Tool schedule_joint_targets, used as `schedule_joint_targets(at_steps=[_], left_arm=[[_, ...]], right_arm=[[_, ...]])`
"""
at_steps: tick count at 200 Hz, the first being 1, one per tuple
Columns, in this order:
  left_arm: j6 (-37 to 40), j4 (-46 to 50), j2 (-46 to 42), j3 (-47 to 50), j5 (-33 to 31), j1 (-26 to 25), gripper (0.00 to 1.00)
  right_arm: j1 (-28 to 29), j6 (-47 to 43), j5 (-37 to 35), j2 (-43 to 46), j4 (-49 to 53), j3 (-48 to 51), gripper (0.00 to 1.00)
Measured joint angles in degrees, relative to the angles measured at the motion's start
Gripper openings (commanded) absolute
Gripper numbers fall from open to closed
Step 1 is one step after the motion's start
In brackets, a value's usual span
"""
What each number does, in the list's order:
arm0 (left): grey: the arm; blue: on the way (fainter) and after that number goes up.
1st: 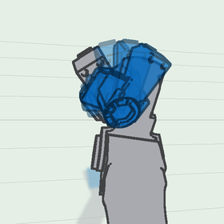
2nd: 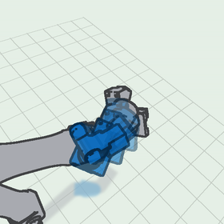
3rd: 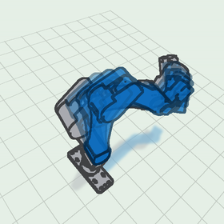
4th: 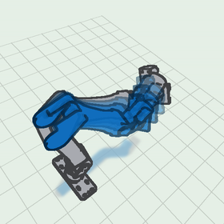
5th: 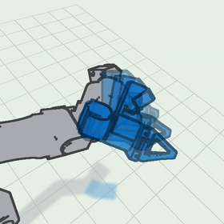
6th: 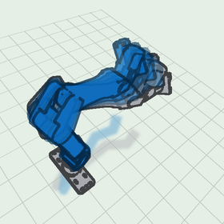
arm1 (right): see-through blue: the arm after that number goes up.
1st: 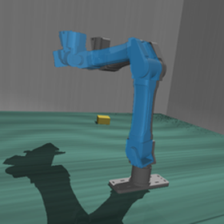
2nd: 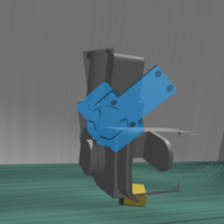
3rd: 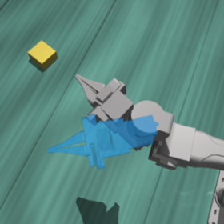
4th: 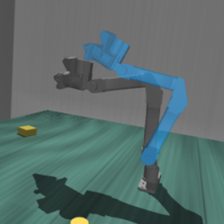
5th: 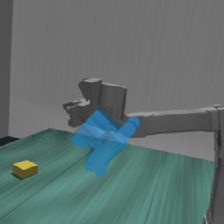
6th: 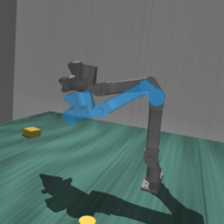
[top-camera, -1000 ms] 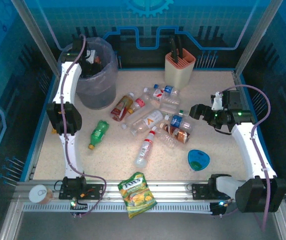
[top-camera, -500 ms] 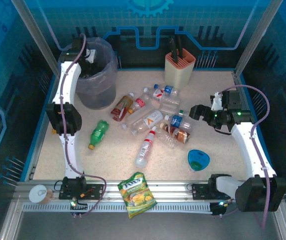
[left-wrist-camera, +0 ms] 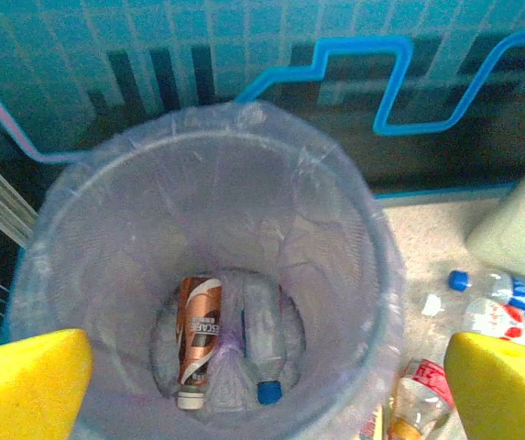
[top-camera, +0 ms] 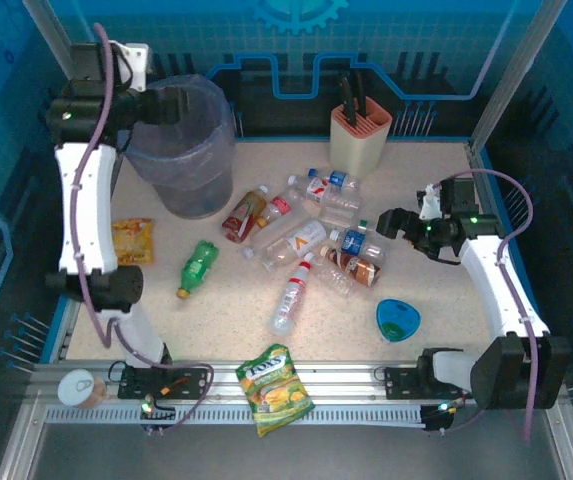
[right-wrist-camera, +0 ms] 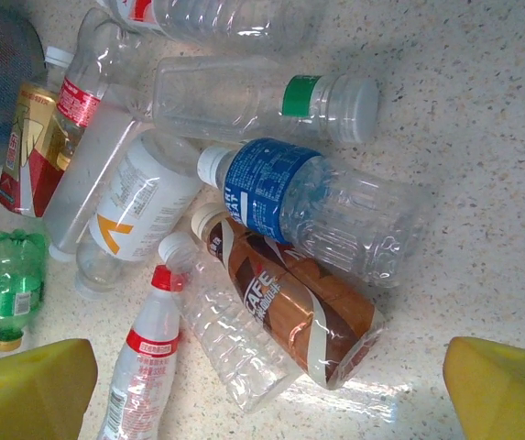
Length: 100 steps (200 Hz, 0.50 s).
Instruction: Put the plastic bottles in the bin
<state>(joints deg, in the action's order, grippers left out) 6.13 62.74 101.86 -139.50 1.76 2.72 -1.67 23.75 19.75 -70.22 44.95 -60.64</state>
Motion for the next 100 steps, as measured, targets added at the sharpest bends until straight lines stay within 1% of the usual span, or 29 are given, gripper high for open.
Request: schedule_joint_targets(at_steps=[21, 50, 58, 74, 100], left_arm=[[-0.2, -0.26, -8.72, 7.61, -0.94, -2.25, 0.99], [-1.88, -2.25, -19.54, 24.5, -1.38, -9.18, 0.99], [-3.04, -3.61, -21.73, 29.75, -1.31, -11.15, 0.99], [-5.38, -6.23, -25.18, 40.33, -0.57, -14.08, 0.99], [-10.69, -11.47, -28.98, 56.83, 1.95, -17.57, 0.99]], right_arm=[[0.0, -0.31, 0.17, -1.92, -0.04, -2.05, 0.96], [0.61, -4.39, -0.74, -6.32, -1.05, -6.67, 0.91], [0.94, -6.23, -1.64, -8.13, -1.51, -8.24, 0.89], [1.9, -9.38, -3.76, -11.45, -3.3, -10.6, 0.89], [6.19, -15.76, -7.65, -17.92, -6.08, -15.13, 0.87]])
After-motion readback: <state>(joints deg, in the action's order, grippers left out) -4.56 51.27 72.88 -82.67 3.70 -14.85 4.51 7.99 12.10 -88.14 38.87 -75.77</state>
